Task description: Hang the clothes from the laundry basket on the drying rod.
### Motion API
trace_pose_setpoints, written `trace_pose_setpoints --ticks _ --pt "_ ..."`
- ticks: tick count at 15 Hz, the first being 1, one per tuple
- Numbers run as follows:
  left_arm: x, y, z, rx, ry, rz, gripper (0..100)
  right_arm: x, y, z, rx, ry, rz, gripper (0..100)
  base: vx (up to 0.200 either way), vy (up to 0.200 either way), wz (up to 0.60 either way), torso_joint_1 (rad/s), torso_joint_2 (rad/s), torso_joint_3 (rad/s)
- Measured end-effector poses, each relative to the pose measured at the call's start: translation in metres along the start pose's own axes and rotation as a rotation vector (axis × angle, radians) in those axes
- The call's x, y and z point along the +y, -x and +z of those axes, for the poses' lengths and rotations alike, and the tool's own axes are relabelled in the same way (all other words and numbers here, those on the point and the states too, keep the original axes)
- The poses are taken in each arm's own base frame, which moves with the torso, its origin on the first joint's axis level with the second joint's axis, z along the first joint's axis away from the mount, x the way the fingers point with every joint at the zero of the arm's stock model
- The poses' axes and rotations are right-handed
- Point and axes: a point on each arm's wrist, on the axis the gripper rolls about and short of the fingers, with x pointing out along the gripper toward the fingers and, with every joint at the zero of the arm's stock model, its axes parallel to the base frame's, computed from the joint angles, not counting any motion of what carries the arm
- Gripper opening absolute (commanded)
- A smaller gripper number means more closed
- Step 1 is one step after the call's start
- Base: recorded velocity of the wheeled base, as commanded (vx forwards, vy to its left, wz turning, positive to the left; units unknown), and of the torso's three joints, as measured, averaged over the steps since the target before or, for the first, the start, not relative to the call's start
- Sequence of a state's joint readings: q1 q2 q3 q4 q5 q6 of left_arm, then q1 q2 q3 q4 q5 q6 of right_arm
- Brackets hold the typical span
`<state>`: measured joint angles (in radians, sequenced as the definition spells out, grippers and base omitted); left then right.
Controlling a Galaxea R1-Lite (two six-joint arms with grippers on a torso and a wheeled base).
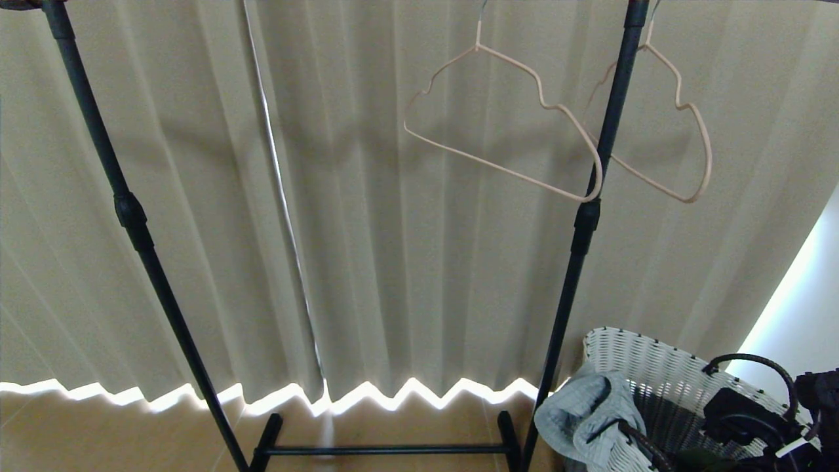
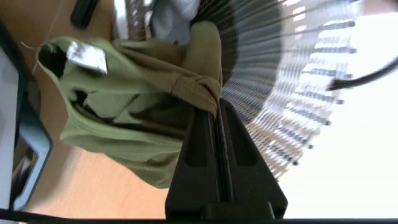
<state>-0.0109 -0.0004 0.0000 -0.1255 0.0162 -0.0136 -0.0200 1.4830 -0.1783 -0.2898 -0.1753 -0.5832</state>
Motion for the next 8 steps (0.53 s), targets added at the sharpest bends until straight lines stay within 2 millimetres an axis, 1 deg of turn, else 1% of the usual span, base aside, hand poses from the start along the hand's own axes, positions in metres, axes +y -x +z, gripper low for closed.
trace_pose_setpoints --ticks 5,8 --pt "0.000 0.000 0.000 0.000 0.000 0.000 100 -0.006 0.029 -0.005 -0.141 -0.049 -0.104 0 0.000 0.000 0.00 0.000 0.00 0.000" --pt "0.000 0.000 0.000 0.000 0.000 0.000 100 -0.006 0.048 -0.012 -0.235 -0.077 -0.165 0 0.000 0.000 0.00 0.000 0.00 0.000"
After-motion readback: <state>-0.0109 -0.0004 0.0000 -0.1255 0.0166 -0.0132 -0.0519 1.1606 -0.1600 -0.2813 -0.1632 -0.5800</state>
